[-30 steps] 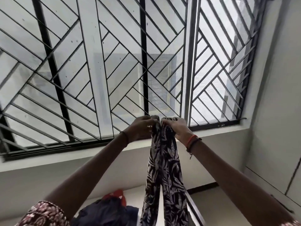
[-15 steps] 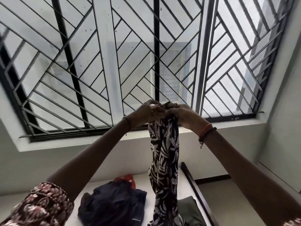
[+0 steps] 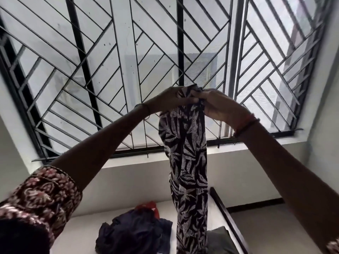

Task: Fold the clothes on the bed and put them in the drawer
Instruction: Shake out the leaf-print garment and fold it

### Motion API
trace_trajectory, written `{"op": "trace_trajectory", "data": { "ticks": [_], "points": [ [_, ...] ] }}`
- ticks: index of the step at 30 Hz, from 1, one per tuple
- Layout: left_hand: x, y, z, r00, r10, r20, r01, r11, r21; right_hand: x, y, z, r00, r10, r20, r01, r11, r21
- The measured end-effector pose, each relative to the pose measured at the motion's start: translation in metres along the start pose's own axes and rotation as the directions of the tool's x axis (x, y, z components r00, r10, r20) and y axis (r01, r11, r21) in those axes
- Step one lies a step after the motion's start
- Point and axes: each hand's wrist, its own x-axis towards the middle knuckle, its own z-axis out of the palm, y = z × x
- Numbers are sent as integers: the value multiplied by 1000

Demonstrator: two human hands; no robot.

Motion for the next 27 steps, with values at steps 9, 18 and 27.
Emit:
{"op": "trace_trajectory", "data": {
  "ticks": [9, 18, 27],
  "points": [
    [-2, -3, -25, 996, -17, 84, -7, 960, 278, -2, 36, 14, 928, -264, -265, 168, 927, -335],
    [-11, -16, -53, 979, 21, 201, -70, 968, 239, -24, 87, 11, 968, -191, -165, 138, 947, -291],
    [-21, -11, -77, 969, -5, 248, -41, 983, 180, -51, 195, 26, 932, -270, -241, 9, 683, -731]
  ]
}}
